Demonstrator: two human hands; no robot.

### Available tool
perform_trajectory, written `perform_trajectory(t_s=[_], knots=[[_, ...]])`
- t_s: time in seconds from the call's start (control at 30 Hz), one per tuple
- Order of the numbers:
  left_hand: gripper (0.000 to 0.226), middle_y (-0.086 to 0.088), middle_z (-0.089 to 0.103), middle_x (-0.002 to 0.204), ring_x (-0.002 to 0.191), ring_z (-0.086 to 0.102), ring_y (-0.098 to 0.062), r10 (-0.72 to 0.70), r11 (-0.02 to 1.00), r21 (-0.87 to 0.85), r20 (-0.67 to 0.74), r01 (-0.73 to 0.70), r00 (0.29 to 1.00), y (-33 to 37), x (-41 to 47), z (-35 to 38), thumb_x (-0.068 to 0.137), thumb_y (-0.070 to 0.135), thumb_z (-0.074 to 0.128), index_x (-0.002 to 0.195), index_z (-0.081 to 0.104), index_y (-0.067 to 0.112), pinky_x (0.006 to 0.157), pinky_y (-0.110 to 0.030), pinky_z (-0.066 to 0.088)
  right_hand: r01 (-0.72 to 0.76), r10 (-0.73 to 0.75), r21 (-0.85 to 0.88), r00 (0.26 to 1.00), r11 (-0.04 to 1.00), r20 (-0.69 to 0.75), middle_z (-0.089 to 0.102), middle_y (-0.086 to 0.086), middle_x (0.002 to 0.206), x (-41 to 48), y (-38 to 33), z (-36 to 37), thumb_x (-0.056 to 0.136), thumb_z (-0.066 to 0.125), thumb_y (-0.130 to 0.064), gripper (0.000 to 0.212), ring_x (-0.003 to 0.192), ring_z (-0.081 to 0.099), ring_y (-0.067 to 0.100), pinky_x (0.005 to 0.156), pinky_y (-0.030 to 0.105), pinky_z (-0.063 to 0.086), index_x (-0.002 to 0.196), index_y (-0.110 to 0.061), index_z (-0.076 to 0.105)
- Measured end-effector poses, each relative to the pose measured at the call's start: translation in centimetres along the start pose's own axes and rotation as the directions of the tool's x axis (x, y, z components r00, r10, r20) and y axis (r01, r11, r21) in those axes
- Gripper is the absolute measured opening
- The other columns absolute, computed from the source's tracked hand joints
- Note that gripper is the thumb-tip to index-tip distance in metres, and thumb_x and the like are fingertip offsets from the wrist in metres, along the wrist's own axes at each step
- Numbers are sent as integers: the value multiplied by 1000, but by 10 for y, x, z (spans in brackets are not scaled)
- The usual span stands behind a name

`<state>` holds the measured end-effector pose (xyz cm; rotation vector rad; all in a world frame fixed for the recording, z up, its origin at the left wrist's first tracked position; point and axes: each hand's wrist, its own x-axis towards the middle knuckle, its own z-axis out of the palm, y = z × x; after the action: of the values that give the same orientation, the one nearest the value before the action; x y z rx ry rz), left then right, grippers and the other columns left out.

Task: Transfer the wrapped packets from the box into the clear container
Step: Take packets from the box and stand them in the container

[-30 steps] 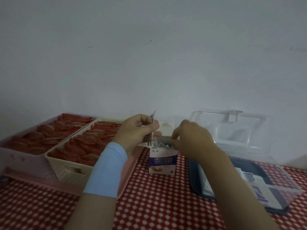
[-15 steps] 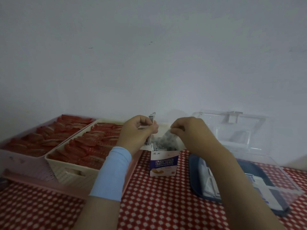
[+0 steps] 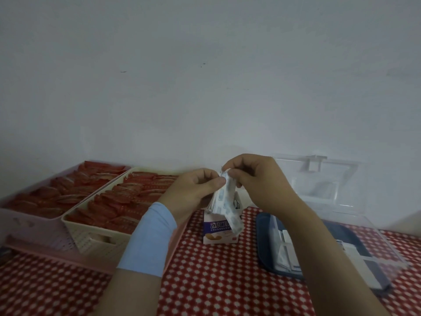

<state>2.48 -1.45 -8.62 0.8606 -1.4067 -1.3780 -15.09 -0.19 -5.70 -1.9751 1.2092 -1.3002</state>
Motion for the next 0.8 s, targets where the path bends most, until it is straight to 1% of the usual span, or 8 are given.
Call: perform_trajectory(t_s=[0.1,0.27,0.37,0.5,0.6,0.67,0.73,0.8], knots=[[25,-9,70,82,71,66,-18,-26,989,-145,52,33,998,-6,2,2,78,25,69,92,66,4,66,-28,56,-8,10,79,1000,997,-20,71,-12,70,-2,1,8,95,62,-4,18,62,65,-3,59,12,50,88,-16,74],[27,-11,72,87,76,71,-19,-58,961,-264,79,77,995,-13,2,1,82,20,65,101,67,1,65,-29,58,-8,22,165,997,986,-80,72,-9,78,-1,5,15,92,69,-5,19,69,69,0,64,16,55,99,-21,74],[29,-12,74,91,79,73,-20,-82,945,-311,76,102,994,-13,3,-1,81,19,65,104,68,1,66,-31,59,-18,32,161,996,987,-86,72,-8,93,0,6,16,89,72,-7,24,71,70,3,63,17,56,108,-22,72],[31,-7,74,95,81,72,-14,-103,914,-393,11,99,995,-12,7,-3,78,22,66,103,72,5,67,-32,60,-67,72,43,990,997,-119,69,-18,109,3,4,5,92,70,-21,28,77,69,5,63,14,51,118,-32,68],[36,-11,74,99,85,72,-16,-104,919,-388,-62,72,993,-11,9,-7,74,23,68,104,71,4,68,-33,61,-136,133,-179,991,974,-33,69,-16,99,2,6,-10,95,67,-25,14,60,64,-1,54,9,45,107,-30,70],[39,-13,74,96,83,72,-17,-91,925,-375,-63,60,994,-10,9,-8,74,23,68,107,70,2,67,-32,61,-161,170,-221,985,962,24,69,-14,98,-2,7,-11,95,65,-27,16,55,66,3,53,11,46,111,-27,69],[40,-13,74,98,86,73,-20,-80,931,-359,-18,68,997,-9,6,-6,77,22,67,112,68,1,68,-33,60,-169,173,-108,984,980,34,68,-14,109,-4,3,-4,97,63,-31,30,55,67,7,52,14,47,127,-29,61],[34,-14,73,99,89,73,-24,-62,939,-336,36,70,997,-8,0,-3,81,19,65,110,69,2,71,-35,61,-145,144,32,989,989,31,66,-13,118,-6,0,4,99,61,-29,41,53,63,0,53,15,48,139,-34,53]])
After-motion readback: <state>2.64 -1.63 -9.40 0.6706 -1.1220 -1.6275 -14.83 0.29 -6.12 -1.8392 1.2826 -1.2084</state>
